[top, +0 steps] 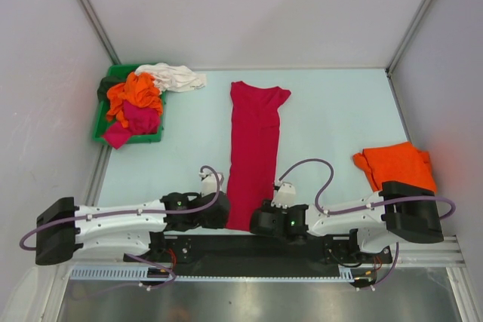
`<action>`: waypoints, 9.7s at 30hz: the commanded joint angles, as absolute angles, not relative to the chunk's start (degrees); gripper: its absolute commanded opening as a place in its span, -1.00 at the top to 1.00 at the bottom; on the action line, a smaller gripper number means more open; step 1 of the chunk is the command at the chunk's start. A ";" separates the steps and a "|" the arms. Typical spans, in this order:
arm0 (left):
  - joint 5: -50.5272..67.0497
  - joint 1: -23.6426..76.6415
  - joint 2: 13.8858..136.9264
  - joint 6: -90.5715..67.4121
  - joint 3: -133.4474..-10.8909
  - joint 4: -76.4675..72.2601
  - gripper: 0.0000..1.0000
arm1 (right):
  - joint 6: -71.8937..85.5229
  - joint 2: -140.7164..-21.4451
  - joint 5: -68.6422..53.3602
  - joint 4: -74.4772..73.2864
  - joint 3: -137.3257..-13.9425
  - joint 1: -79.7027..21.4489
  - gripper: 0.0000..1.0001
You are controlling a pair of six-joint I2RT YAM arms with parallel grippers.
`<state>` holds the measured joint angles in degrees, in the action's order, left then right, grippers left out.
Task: Fold and stack the t-shirts
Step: Grab the bottom of the folded rectangular tshirt with both arms, then fold the folded rectangular tshirt in 1/3 of the way, then grab one side of the 2/3 rectangular tshirt with both arms
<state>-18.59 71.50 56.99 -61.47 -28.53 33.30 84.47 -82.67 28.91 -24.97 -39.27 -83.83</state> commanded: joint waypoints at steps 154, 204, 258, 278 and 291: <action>-19.78 28.65 113.39 -31.20 -99.41 29.53 -0.29 | 30.94 -114.44 27.42 -19.07 -89.92 -30.41 -0.25; -3.51 35.95 108.11 -41.22 -70.05 14.85 1.00 | 32.96 -133.58 16.79 -21.97 -111.51 -27.34 1.00; -9.84 36.91 101.78 -40.25 -58.80 15.73 0.15 | 42.89 -100.63 18.55 -14.33 -54.32 -39.29 0.62; -9.41 42.27 92.82 -42.54 -49.50 16.87 1.00 | 49.21 -92.04 20.65 -20.39 -45.89 -47.19 1.00; -9.58 52.02 77.19 -51.05 -34.90 21.53 1.00 | 65.82 -81.30 21.09 -27.94 -34.98 -61.69 1.00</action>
<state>-9.85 48.56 82.85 -46.28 -39.20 16.64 58.43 -82.83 22.39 -17.87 -38.68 -57.08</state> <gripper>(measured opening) 0.006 0.012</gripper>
